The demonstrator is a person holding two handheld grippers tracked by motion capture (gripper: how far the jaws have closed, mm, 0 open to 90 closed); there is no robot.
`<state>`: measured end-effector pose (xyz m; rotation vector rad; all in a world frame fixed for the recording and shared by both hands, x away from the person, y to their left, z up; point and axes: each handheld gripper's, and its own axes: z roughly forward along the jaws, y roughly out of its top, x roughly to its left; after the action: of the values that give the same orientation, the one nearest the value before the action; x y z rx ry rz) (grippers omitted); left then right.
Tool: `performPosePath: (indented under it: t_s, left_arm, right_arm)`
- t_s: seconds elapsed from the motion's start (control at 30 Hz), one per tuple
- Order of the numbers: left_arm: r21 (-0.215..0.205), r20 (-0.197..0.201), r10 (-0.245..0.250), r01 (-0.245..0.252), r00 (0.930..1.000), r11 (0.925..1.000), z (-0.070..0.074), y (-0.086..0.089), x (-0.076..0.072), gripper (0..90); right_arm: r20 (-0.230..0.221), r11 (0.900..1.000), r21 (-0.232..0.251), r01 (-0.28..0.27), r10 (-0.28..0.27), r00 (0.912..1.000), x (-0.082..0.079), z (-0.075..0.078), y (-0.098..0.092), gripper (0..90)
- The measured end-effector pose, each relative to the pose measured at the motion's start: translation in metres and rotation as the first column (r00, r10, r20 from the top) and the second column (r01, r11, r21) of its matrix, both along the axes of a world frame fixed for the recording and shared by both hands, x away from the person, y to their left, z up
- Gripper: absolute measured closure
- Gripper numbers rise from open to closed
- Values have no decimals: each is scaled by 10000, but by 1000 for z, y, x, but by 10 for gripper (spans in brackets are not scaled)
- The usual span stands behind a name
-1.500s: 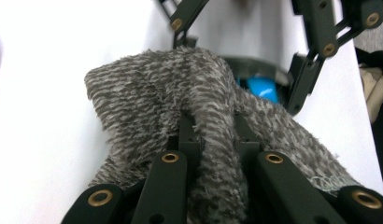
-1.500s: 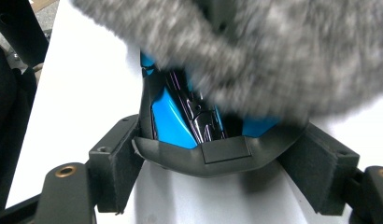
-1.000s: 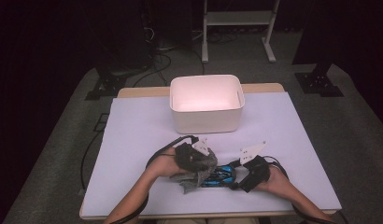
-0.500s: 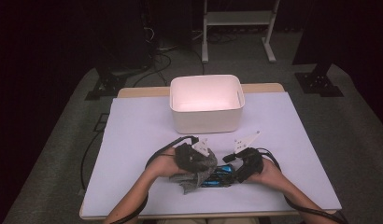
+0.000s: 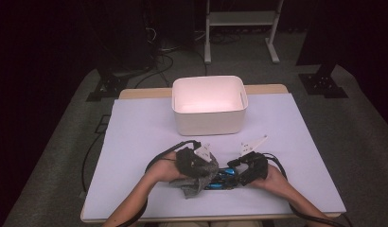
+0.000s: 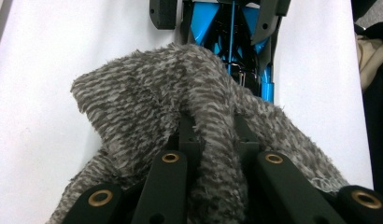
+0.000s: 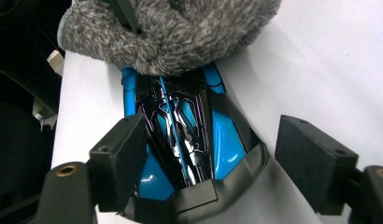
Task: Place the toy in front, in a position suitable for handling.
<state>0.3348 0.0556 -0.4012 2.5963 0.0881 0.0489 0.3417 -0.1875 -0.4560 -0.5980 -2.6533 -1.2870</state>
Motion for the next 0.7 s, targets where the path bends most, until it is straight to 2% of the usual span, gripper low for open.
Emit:
performPosePath:
  t_s: [0.13,0.33,0.6,0.7]
  left_arm:
    - [162,151,-131,128,9998,9998,6,-2,-1,793]
    - [-99,336,-118,122,9994,9999,19,-3,1,793]
    - [-304,374,-230,241,9990,9992,31,-4,-2,792]
    - [-215,357,-424,432,9985,9988,31,-6,-7,792]
  right_arm:
    - [-296,9997,134,198,-194,9994,-2,-2,-2,274]
    - [-328,9998,84,174,-171,9993,-4,0,-1,281]
    - [8,9992,-189,-341,341,9994,-16,4,4,281]
    - [195,9980,-311,-545,551,9983,-21,5,5,287]
